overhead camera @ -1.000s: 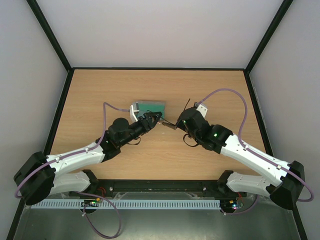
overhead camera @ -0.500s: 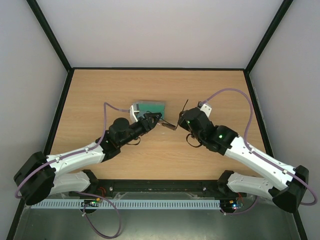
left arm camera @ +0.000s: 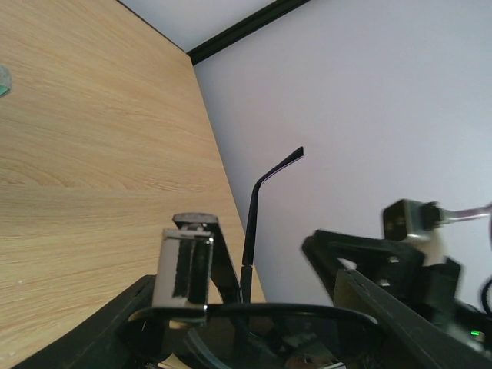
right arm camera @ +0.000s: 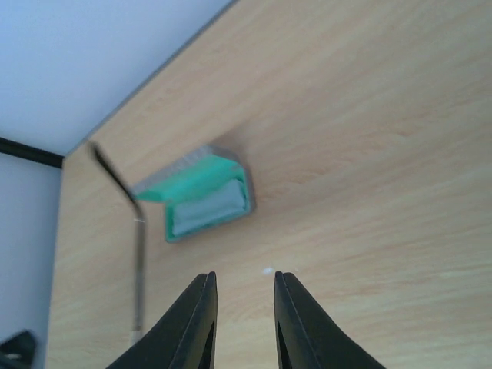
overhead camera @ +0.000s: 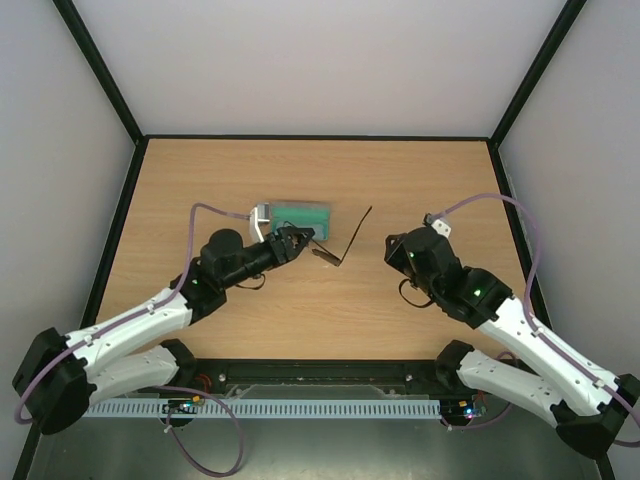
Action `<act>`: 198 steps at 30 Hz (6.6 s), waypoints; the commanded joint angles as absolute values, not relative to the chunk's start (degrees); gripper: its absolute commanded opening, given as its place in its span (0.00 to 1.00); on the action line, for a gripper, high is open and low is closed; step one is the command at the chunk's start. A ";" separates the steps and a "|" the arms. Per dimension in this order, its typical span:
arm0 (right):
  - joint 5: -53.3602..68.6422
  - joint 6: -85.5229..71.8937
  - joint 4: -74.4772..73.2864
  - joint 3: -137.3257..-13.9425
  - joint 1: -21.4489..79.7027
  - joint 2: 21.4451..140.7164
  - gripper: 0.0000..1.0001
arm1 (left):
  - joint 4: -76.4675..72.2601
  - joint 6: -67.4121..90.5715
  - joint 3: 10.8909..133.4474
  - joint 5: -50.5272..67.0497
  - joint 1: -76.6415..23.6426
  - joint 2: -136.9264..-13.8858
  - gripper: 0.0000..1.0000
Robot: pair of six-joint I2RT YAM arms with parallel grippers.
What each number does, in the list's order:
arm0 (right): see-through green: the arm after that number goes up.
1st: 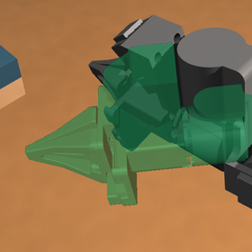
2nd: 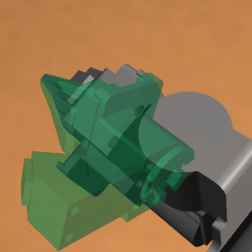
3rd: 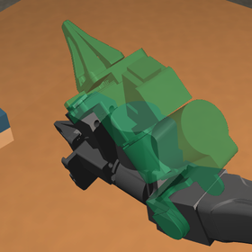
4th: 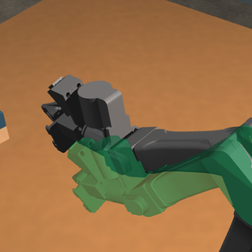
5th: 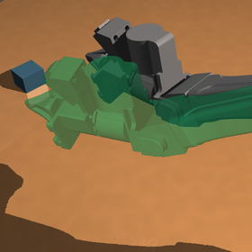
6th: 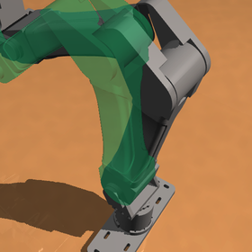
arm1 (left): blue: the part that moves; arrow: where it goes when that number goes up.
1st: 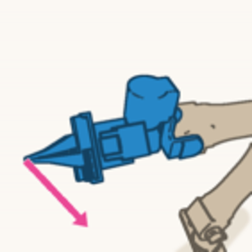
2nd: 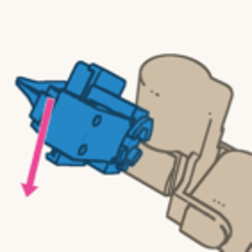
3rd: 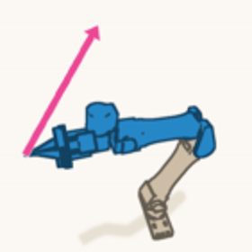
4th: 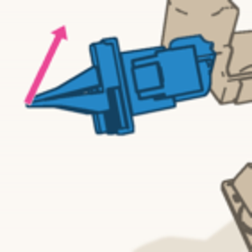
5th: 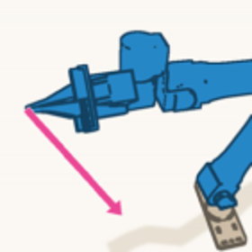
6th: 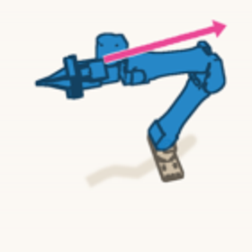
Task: Organize the sunglasses
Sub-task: Fold the sunglasses, then adjust the sunglasses case at the center of the board.
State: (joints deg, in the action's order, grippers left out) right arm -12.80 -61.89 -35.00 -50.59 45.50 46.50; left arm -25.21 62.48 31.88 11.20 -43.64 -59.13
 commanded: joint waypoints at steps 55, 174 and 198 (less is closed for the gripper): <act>49.99 -43.77 -16.54 -47.77 44.65 45.22 0.51 | -22.40 55.80 36.71 64.56 -33.70 -57.59 0.61; 22.21 -35.14 -33.45 -59.76 30.22 61.54 0.01 | -8.29 65.94 70.65 26.00 -17.52 -121.28 0.10; 20.77 -34.04 -37.29 -57.75 29.00 58.10 0.01 | -7.52 68.58 89.84 27.94 -27.68 -134.04 0.10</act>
